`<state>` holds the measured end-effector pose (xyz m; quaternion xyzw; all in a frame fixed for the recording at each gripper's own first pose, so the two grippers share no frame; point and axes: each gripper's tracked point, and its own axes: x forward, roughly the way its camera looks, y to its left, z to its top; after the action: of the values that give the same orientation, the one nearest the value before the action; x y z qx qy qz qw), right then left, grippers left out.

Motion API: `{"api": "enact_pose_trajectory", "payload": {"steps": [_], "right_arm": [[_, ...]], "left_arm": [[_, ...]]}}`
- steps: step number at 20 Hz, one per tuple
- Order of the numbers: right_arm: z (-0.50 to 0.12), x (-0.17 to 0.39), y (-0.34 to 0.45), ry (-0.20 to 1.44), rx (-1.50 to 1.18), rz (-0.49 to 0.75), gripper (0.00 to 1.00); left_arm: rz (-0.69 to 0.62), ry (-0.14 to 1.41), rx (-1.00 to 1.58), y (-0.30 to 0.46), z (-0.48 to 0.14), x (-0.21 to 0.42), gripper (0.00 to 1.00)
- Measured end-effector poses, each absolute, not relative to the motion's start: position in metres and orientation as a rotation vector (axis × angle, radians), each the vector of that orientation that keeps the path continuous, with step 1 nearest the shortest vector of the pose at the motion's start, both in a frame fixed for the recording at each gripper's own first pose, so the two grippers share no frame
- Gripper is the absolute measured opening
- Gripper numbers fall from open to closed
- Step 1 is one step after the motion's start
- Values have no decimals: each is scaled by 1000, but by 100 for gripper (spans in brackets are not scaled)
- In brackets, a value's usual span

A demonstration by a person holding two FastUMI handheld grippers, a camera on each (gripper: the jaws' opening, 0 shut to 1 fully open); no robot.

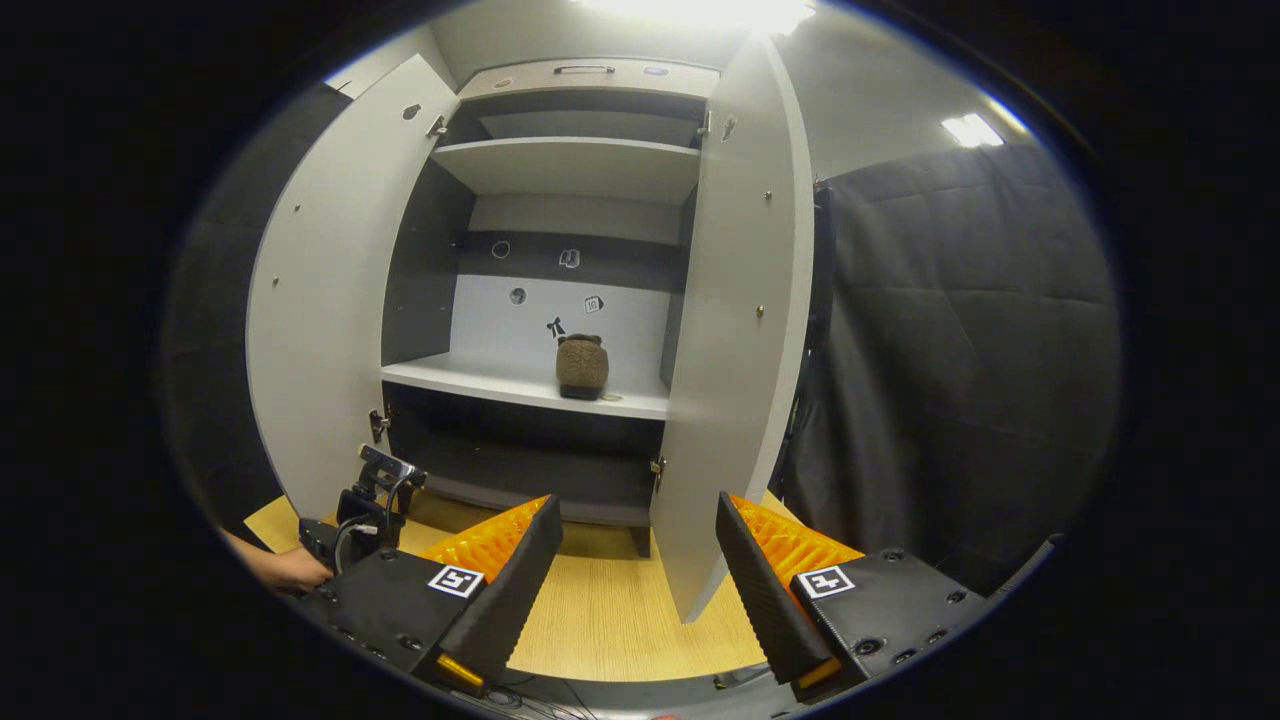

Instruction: Grab one shoe with the right hand and put it into the shoe cabinet, grab the other shoe with the left hand and put it into the shoe cabinet; then close the right door with the right hand and the left door with the left hand.

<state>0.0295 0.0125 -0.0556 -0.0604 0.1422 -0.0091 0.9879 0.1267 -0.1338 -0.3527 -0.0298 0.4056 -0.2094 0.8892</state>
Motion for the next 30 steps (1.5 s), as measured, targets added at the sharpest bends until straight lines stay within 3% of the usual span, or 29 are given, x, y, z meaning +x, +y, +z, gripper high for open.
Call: {"api": "enact_pose_trajectory", "payload": {"steps": [2,5,6,7,8,15,30], "right_arm": [[-56,29,11,289,-125,-25,98],[-55,30,7,289,-115,-37,98],[-54,29,5,288,-113,-39,98],[-53,29,5,288,-112,-39,98],[-54,29,4,288,-115,-39,98],[-50,28,7,278,-126,-13,98],[-33,27,-2,226,-109,10,98]], "left_arm": [[-476,841,-91,-143,-351,127,62],[-501,831,-55,-146,-350,124,17],[-488,810,-21,-142,-350,127,12],[-475,800,-24,-142,-349,130,17],[-462,791,-41,-141,-343,128,2],[-452,673,-93,-139,-288,145,1],[-427,350,-242,-126,-83,184,1]]}}
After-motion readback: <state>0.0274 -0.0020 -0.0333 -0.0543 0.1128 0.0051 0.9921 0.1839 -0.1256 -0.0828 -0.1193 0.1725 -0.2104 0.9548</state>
